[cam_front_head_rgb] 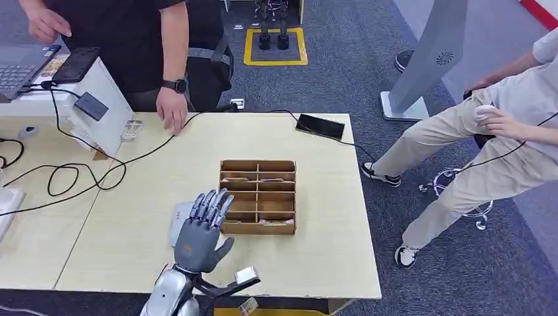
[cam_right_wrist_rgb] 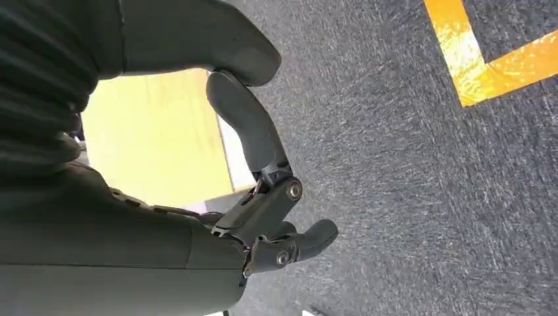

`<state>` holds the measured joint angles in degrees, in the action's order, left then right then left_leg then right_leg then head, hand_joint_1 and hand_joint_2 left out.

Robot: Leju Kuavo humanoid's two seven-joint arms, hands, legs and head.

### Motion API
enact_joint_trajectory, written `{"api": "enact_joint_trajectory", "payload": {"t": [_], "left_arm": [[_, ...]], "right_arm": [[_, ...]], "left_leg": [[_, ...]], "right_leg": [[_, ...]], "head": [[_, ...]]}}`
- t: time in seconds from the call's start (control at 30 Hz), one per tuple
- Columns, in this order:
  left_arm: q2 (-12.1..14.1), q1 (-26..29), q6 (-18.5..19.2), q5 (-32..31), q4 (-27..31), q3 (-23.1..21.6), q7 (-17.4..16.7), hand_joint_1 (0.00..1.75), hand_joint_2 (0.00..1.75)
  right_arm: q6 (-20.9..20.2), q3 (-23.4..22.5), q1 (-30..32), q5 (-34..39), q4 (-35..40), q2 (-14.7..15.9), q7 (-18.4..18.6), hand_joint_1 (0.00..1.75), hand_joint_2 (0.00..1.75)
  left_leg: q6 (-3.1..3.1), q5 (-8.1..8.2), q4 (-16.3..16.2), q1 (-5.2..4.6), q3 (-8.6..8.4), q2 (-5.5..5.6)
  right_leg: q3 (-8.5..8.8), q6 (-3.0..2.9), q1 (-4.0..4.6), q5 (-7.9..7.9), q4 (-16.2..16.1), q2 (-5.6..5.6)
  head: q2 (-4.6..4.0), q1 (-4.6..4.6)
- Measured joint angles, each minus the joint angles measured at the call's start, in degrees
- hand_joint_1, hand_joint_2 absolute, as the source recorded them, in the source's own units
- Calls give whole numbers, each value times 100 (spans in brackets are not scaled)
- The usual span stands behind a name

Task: Pass the card to the sensor for recognition and then transmit it.

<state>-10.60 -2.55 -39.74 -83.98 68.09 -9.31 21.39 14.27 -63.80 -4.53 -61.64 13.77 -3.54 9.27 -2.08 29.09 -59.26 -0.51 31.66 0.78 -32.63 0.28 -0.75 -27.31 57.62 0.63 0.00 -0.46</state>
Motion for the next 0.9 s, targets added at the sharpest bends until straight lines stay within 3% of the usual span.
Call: {"api": "enact_joint_trajectory", "payload": {"t": [0.03,0.17,0.27,0.47,0.6,0.73,0.8,0.9], "left_arm": [[4,11,0,-17,56,0,-160,0,175],[139,8,0,-78,305,-141,-1439,0,175],[451,-78,0,-83,404,-524,-2540,0,175],[795,-187,0,-85,494,-1073,-3065,0,175],[1116,-402,0,-85,487,-1641,-4070,0,175],[1342,-614,2,-85,402,-2228,-4765,0,175],[1427,-727,0,-85,303,-2540,-4954,0,175],[1495,-792,0,-85,144,-2865,-4770,0,175]], "right_arm": [[0,0,0,0,0,0,0,0,175],[2,0,-1,0,0,0,2,0,175],[2,0,-3,0,0,2,2,0,175],[2,0,-4,0,0,2,2,0,175],[2,0,-6,-2,0,2,2,0,175],[0,0,-7,-4,0,2,2,0,175],[-13,0,-8,-4,0,2,0,0,175],[-22,0,-8,-7,0,2,0,0,175]], "left_leg": [[0,0,0,0,0,0],[0,0,0,0,-2,-1],[0,0,0,1,-3,0],[0,0,0,0,-2,-2],[0,0,0,0,-1,0],[0,0,0,0,-2,-1],[0,0,0,0,-2,-1],[0,0,0,0,-1,-1]], "right_leg": [[0,0,0,0,0,0],[0,0,0,0,0,1],[0,0,1,0,0,0],[0,0,0,0,0,2],[-1,0,0,0,0,1],[0,0,0,0,0,1],[0,0,0,0,0,1],[0,0,0,0,0,2]], "head": [[0,0],[0,0],[0,0],[0,0],[0,0],[0,0],[0,0],[0,0]]}}
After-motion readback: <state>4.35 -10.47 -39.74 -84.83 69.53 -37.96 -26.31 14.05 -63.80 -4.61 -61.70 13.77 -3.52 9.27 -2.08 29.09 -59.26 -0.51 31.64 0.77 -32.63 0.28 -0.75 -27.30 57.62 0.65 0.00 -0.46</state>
